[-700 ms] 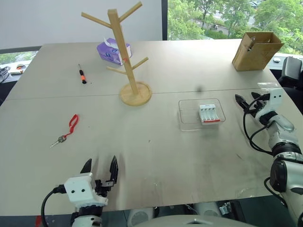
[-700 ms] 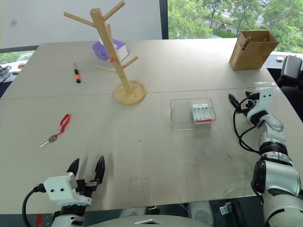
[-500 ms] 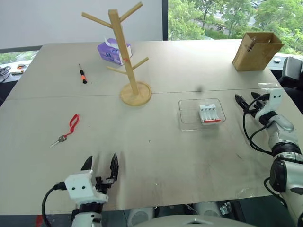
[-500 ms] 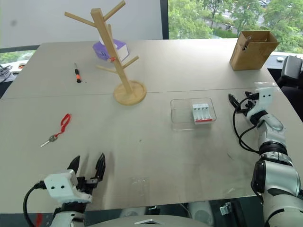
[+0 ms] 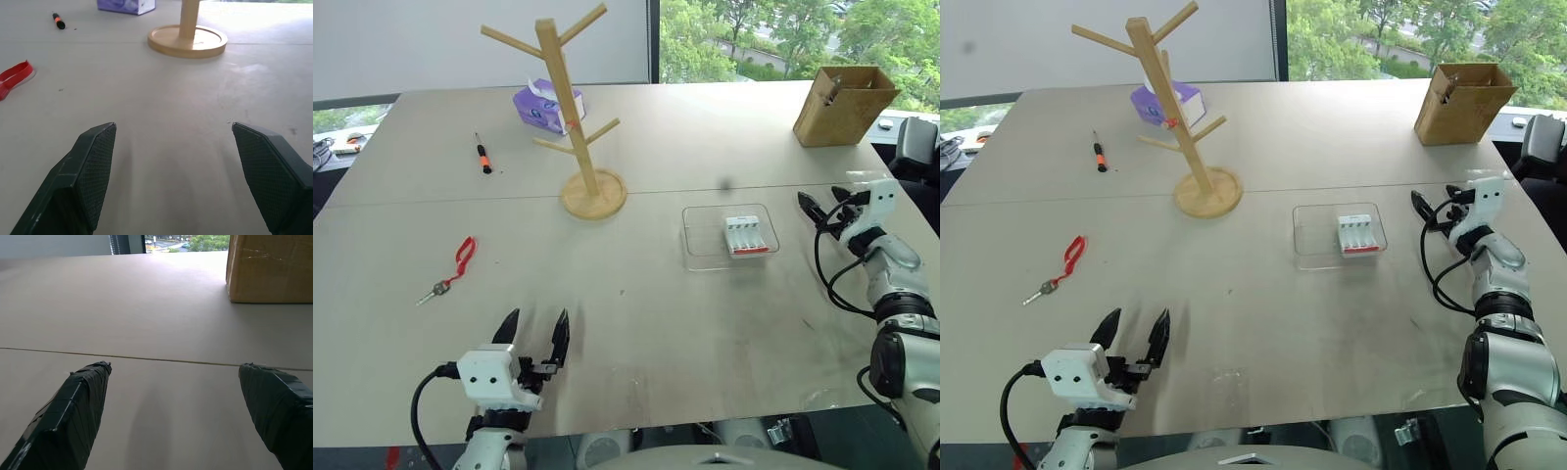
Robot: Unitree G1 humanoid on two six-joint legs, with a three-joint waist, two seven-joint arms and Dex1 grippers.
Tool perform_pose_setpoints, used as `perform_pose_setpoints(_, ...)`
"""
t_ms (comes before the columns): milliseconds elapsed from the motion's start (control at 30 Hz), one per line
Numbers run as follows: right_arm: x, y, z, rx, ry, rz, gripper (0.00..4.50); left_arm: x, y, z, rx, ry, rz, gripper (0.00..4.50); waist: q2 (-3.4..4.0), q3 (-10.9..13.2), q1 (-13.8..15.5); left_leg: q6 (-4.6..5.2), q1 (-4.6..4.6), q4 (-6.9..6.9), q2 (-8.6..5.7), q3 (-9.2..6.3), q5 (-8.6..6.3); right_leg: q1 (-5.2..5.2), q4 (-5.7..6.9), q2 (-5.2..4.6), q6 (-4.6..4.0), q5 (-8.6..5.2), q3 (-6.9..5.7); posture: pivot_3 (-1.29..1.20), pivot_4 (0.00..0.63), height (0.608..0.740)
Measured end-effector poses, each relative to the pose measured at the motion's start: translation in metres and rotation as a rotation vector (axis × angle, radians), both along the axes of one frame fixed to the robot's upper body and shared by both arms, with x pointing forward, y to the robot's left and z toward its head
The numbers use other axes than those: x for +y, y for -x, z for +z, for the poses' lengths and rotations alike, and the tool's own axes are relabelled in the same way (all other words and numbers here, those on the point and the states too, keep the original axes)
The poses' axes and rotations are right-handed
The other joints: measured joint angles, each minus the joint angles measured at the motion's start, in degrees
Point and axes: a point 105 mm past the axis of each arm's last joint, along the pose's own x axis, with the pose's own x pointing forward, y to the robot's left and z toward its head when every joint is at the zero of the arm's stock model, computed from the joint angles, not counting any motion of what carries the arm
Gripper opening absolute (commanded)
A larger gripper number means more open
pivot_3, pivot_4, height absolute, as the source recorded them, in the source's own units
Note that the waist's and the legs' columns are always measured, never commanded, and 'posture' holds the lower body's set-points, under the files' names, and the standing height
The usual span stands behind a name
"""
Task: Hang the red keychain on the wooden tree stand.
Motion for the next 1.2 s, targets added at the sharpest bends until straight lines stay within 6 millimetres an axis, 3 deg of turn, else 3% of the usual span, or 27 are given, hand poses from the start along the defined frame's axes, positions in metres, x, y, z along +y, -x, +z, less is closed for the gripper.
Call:
perform_pose_setpoints(133, 0.008, -0.004, 0.006, 0.037, 0.026, 0.029, 4.50, -0.019, -0.012, 0.013, -0.063, -0.019, -0.175, 3.90, 0.04, 0.0, 0.0, 0.00, 0.01, 0.01, 0.01, 0.00, 0.00, 0.00, 0.05, -0.01, 0.00, 0.00, -0.01, 0.00, 0.150, 0.740)
perform_pose_setpoints(200, 0.021, -0.006, 0.024, 0.098, 0.033, 0.082, 4.50, -0.038, -0.015, 0.026, -0.112, -0.038, -0.385, 3.90, 0.24, 0.1, 0.0, -0.01, -0.06, 0.00, 0.02, 0.02, 0.01, -0.13, 0.13, -0.05, 0.18, 0.12, 0.01, 0.00, 0.150, 0.740)
perform_pose_setpoints(333, 0.041, 0.003, 0.077, 0.145, 0.082, 0.117, 4.50, -0.054, -0.015, 0.051, -0.210, -0.131, -0.589, 3.90, 0.38, 0.0, 0.2, -0.03, -0.06, -0.02, 0.03, 0.00, 0.00, -0.16, 0.20, -0.12, 0.18, 0.12, -0.09, 0.00, 0.150, 0.740)
perform_pose_setpoints(467, 0.066, 0.021, 0.094, 0.237, 0.091, 0.120, 4.50, -0.068, -0.010, 0.056, -0.230, -0.165, -0.763, 3.90, 0.40, 0.0, 0.1, -0.03, -0.07, -0.03, 0.03, 0.00, 0.00, -0.19, 0.16, -0.14, 0.02, 0.03, -0.11, 0.00, 0.150, 0.740)
perform_pose_setpoints(767, 0.103, 0.055, 0.091, 0.436, 0.196, -0.001, 4.50, -0.072, -0.020, 0.033, -0.136, -0.112, -0.958, 3.90, 0.44, -0.1, 0.1, -0.02, -0.15, -0.01, 0.00, 0.00, 0.00, -0.23, 0.15, -0.16, 0.02, 0.01, -0.15, 0.00, 0.150, 0.740)
perform_pose_setpoints(933, 0.103, 0.061, 0.085, 0.448, 0.214, -0.063, 4.50, -0.071, -0.032, 0.027, -0.082, -0.070, -0.965, 3.90, 0.44, -0.1, 0.1, -0.02, -0.16, 0.00, -0.02, -0.01, 0.00, -0.24, 0.14, -0.12, 0.21, 0.11, -0.16, 0.00, 0.150, 0.740)
perform_pose_setpoints(1067, 0.095, 0.067, 0.060, 0.519, 0.215, -0.110, 4.50, -0.075, -0.032, 0.027, -0.052, -0.049, -0.983, 3.90, 0.44, -0.1, 0.0, -0.03, -0.17, -0.01, -0.02, 0.01, 0.01, -0.25, 0.14, -0.10, 0.22, 0.11, -0.12, 0.00, 0.150, 0.740)
perform_pose_setpoints(1200, 0.097, 0.070, 0.047, 0.555, 0.201, -0.102, 4.50, -0.082, -0.028, 0.033, -0.061, -0.051, -1.003, 3.90, 0.44, -0.1, -0.1, -0.03, -0.16, -0.01, 0.00, 0.00, 0.01, -0.25, 0.15, -0.04, 0.22, 0.11, -0.10, 0.00, 0.150, 0.740)
